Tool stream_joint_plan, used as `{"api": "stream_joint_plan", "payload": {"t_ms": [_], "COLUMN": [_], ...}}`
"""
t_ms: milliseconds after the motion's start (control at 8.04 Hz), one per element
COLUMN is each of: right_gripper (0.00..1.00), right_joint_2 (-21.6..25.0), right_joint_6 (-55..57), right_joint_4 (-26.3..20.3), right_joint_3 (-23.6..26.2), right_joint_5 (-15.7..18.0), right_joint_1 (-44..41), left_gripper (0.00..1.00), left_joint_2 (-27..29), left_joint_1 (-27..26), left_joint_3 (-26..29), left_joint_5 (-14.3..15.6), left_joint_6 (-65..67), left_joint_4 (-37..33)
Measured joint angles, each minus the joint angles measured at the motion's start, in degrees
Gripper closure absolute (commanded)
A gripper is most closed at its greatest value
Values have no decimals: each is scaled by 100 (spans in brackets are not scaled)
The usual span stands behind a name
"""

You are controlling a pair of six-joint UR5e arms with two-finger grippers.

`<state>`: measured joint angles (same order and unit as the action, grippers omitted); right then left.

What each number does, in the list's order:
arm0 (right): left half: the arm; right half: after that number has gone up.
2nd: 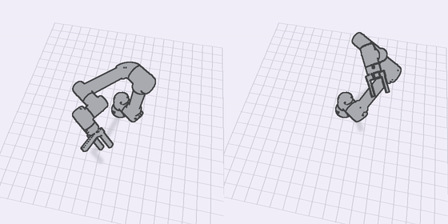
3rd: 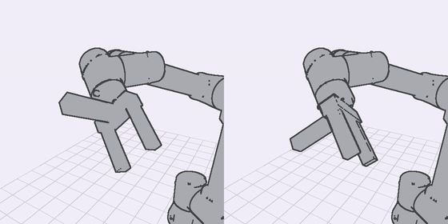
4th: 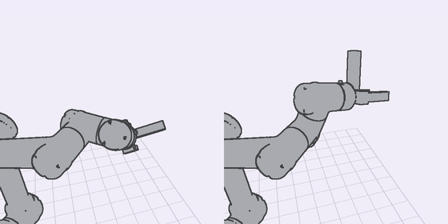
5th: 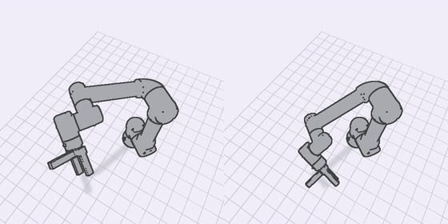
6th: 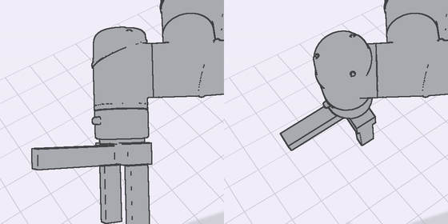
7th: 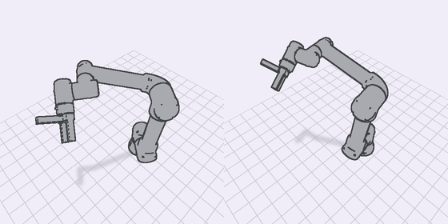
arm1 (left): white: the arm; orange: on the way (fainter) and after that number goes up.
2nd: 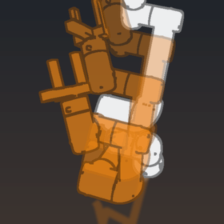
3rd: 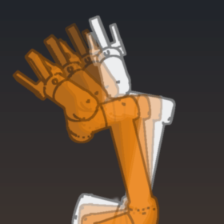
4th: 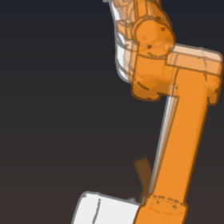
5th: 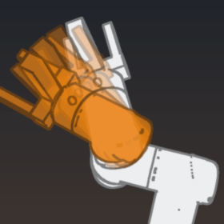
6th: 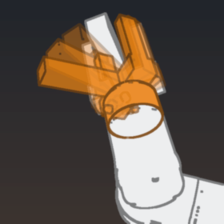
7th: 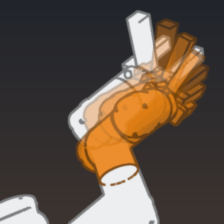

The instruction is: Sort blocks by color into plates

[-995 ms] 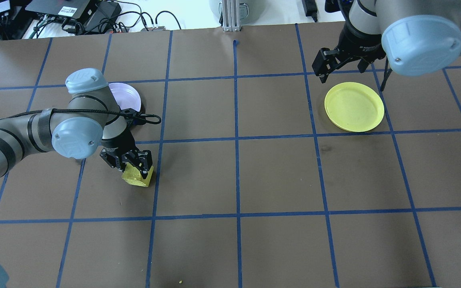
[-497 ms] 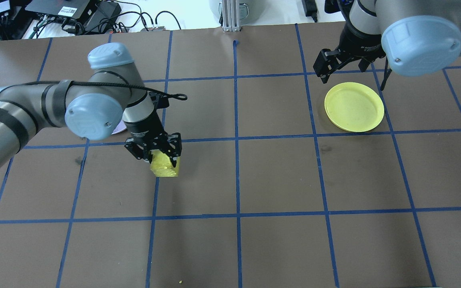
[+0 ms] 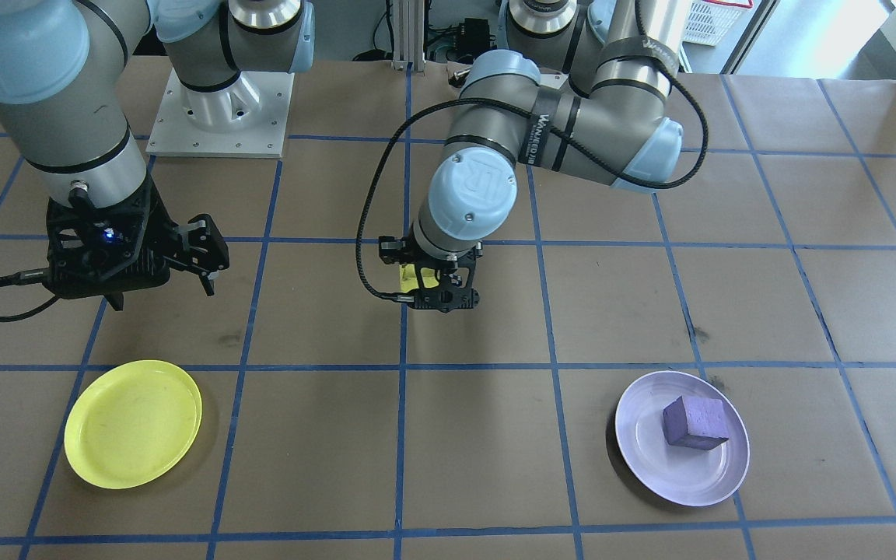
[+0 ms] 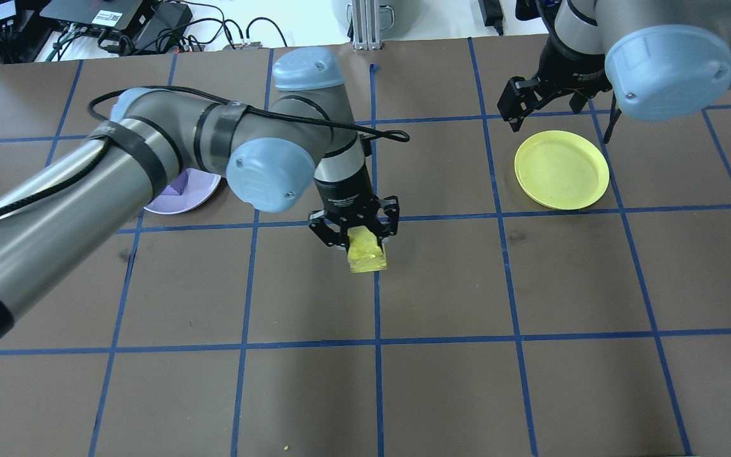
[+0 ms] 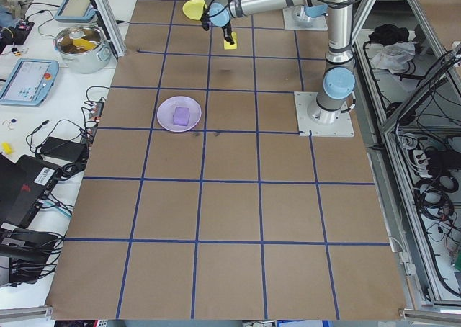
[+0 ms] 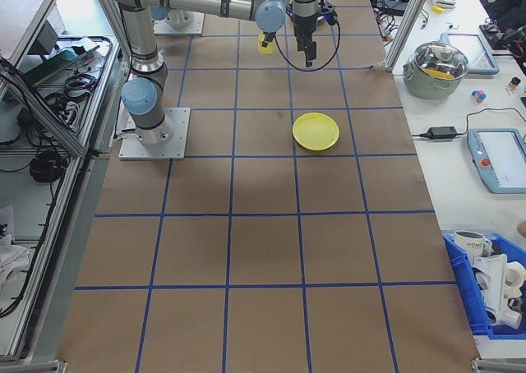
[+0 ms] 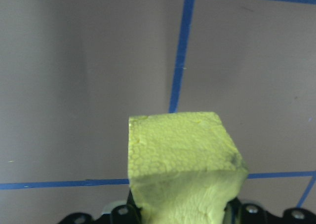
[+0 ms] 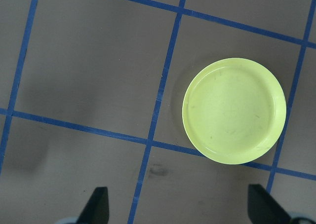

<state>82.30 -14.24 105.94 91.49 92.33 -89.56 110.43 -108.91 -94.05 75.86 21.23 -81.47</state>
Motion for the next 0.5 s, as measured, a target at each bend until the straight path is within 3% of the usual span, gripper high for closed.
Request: {"api": "stream_joint_plan", "payload": {"t_ms": [249, 497], "right_gripper": [0, 0], "right_joint_2": [-1, -3], "right_joint_6": [1, 0], "right_joint_4": [5, 6], "right_joint_3": [0, 0], "right_joint_5": [4, 4], "right_joint_1": [0, 5], "left_gripper": [100, 100], "left_joint_2": [414, 585], "left_joint_1": [-458, -750], "left_joint_3": [66, 48], "left_joint_5": [-403, -479], "left_joint_6": [662, 826], "left_joint_4": [855, 1382]}}
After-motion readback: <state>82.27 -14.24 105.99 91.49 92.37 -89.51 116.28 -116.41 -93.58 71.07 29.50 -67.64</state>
